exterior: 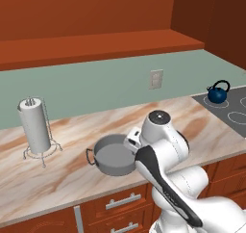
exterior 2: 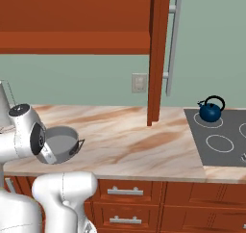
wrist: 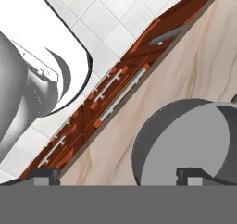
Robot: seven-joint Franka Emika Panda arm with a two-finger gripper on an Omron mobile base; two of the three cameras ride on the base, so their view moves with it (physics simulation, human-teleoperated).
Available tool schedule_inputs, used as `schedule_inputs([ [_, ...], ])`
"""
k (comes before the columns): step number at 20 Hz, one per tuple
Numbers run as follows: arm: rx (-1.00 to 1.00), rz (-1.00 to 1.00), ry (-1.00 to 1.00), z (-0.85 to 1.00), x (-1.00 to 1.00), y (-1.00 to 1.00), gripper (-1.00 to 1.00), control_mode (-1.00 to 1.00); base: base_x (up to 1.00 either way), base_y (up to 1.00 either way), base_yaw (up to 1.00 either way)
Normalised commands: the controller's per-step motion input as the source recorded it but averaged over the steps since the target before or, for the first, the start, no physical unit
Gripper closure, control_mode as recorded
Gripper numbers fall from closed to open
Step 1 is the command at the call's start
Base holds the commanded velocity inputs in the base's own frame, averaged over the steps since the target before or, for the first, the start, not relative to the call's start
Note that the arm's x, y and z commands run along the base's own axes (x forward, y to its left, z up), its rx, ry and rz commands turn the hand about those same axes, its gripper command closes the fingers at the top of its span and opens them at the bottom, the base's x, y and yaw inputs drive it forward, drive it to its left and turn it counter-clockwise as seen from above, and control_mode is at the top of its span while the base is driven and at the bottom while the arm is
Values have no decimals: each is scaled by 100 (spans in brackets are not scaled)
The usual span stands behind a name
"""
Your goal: Pick the kettle from the cabinet and place it on a stove burner. Then pick the pot from the counter and place it on another stove burner. Finally, turn both burners on.
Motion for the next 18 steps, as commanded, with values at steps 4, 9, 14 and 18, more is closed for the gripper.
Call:
schedule_inputs([
  [4,0,-1,3,-28,23,5,-100,-100,0,0,0],
  [9,0,0,5,-25,23,5,-100,-100,0,0,0],
  [14,0,0,5,-23,24,4,-100,-100,0,0,0],
  [18,0,0,5,-24,24,7,-100,-100,0,0,0],
])
